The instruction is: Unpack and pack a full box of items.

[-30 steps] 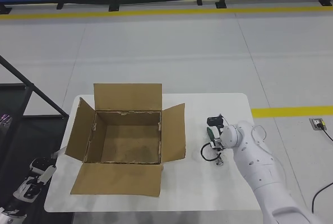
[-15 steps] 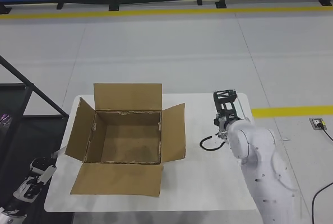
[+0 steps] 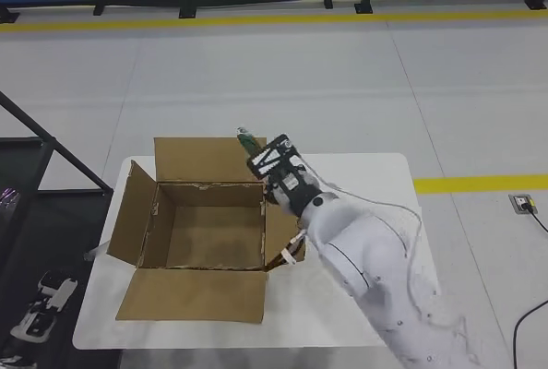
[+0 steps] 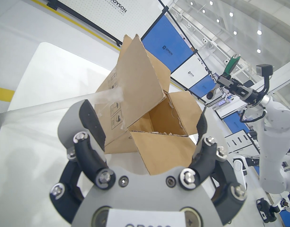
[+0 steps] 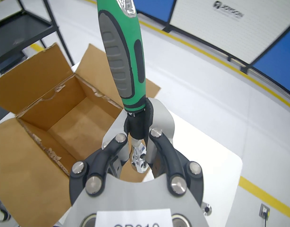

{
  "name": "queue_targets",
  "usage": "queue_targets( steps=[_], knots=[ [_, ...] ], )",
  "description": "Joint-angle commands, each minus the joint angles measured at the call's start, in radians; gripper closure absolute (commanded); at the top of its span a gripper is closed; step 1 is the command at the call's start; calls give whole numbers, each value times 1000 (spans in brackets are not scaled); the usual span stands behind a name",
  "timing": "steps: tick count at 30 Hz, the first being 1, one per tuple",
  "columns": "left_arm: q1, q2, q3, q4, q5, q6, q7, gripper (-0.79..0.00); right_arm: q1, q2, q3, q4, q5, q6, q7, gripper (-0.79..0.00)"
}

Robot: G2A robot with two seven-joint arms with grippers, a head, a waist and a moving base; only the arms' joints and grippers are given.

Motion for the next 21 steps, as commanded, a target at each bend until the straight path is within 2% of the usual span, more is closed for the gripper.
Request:
queue_targets(
  steps=[1,4,7,10,13,16,21],
  knots=[
    [3,-1,-4,6,-11,0,0,-785,95,-20,-50,160,95,-53,-2,0],
    [3,-1,-4,6,-11,0,0,-785,227,-62,-136,387,192,-85,-15,0],
    [3,-1,-4,6,-11,0,0,-785,359,-122,-229,626,342,-153,6,0],
    [3,-1,-4,6,-11,0,0,-785,484,-196,-306,884,511,-239,61,0],
    [3,-1,-4,6,-11,0,0,-785,552,-277,-385,1096,596,-269,99,0],
    [3,-1,-4,6,-11,0,0,-785,565,-345,-448,1218,605,-265,91,0],
    [3,-1,-4,6,-11,0,0,-785,565,-345,-448,1218,605,-265,91,0]
  ],
)
